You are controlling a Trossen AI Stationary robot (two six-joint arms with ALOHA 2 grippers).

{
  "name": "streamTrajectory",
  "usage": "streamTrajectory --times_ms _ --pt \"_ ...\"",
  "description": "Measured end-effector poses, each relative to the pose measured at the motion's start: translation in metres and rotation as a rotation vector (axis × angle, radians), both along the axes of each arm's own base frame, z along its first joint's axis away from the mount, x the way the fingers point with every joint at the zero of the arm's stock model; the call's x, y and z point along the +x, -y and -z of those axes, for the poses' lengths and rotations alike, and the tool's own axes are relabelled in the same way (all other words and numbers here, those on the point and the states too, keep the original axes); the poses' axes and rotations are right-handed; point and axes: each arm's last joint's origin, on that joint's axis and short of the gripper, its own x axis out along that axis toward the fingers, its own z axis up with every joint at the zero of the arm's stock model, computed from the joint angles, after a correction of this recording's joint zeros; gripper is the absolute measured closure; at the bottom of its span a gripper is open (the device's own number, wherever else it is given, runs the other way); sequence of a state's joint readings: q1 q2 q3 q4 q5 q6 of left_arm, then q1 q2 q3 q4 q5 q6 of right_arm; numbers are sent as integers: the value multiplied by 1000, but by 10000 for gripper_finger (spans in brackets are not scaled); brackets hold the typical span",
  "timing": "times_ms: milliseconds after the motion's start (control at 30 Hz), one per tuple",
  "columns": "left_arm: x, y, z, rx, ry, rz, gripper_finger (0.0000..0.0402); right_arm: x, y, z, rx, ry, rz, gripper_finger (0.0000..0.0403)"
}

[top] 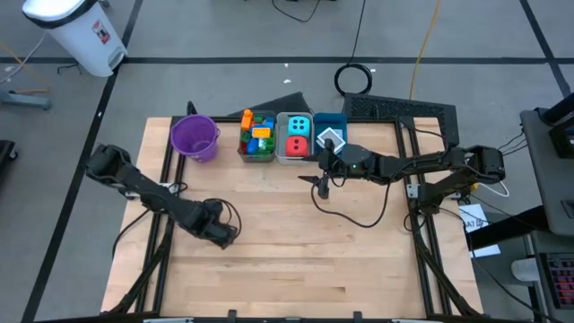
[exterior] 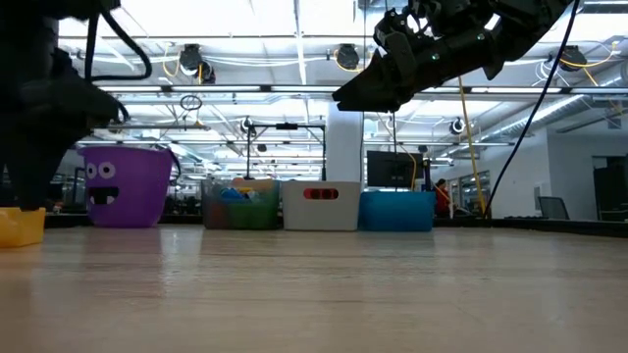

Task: Pick & Place Toys
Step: Put the yellow game piece into the black bin

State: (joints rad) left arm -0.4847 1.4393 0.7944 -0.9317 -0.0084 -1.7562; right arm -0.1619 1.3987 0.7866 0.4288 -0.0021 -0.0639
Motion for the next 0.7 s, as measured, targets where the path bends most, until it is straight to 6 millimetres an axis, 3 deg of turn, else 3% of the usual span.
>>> streamTrajectory --times_ms 700 --pt "5 -4 7 116 31 10 260 0 0 0 0 0 0 147"
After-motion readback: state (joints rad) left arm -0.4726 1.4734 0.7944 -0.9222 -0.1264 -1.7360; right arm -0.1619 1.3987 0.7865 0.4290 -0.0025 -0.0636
